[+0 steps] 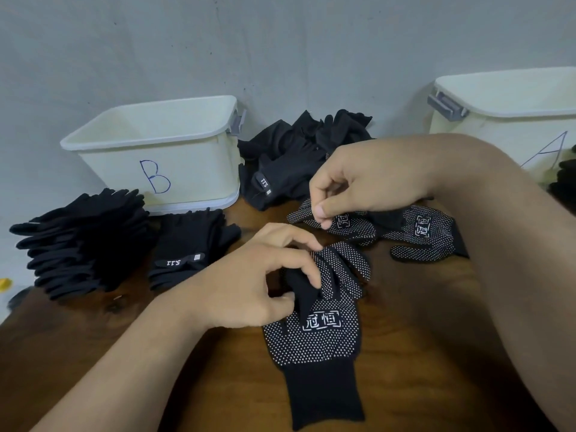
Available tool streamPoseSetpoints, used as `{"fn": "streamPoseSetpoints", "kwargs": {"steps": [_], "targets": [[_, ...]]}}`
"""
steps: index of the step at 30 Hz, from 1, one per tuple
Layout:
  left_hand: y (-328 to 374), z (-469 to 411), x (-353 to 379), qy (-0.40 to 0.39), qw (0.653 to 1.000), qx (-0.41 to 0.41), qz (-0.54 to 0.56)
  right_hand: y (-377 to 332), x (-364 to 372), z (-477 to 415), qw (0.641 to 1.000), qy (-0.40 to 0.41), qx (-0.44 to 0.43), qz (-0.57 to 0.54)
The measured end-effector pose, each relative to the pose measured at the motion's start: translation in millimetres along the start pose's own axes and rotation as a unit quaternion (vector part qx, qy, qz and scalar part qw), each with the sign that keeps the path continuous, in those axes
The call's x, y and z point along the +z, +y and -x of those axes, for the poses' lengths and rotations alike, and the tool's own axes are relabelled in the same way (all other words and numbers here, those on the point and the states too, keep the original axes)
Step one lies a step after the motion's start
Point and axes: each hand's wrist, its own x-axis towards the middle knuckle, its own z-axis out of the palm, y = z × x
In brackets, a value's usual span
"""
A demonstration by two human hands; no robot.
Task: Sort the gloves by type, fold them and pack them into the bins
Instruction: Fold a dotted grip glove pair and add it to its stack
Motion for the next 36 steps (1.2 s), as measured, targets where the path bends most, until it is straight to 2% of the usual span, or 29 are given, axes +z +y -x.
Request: {"fn": "streamPoseSetpoints", "kwargs": {"steps": [4, 7, 8, 10, 12, 15, 18, 21, 23, 27, 32, 36], "targets": [[-5, -3, 4, 0.031, 0.998, 0.019, -0.043, -1, 2, -1, 1.000, -0.003, 0.005, 0.013], [-2, -6, 7, 0.137, 0.990, 0.027, 0.032, -1, 2, 1, 1.000, 0.010, 0.002, 0.010], [1, -8, 8, 0.198, 0.975, 0.012, 0.099, -1, 0, 2, 1.000, 0.025, -0.006, 0.006], [7, -12, 7, 0.325, 0.918, -0.033, 0.226, -1, -1, 4, 0.997, 0.077, -0.027, 0.001], [10, -14, 4, 0.418, 0.866, -0.070, 0.268, -3, -1, 7, 0.989, 0.131, -0.037, -0.055], [16, -14, -1, 0.490, 0.816, -0.094, 0.291, -12, 5, 9, 0.958, 0.193, -0.048, -0.204], [24, -14, -6, 0.513, 0.801, -0.073, 0.301, -23, 12, 7, 0.937, 0.195, -0.056, -0.286], [30, -12, -7, 0.527, 0.797, -0.051, 0.289, -25, 21, 1, 0.938, 0.174, -0.063, -0.292], [31, -10, -7, 0.531, 0.796, -0.041, 0.287, -26, 29, -5, 0.935, 0.188, -0.072, -0.293], [31, -7, -8, 0.547, 0.798, -0.052, 0.248, -33, 40, -12, 0.874, 0.251, -0.072, -0.410], [32, -4, -7, 0.551, 0.797, -0.081, 0.233, -41, 48, -16, 0.874, 0.375, -0.076, -0.300], [30, -4, -10, 0.556, 0.796, -0.065, 0.229, -39, 49, -13, 0.850, 0.414, -0.100, -0.309]]}}
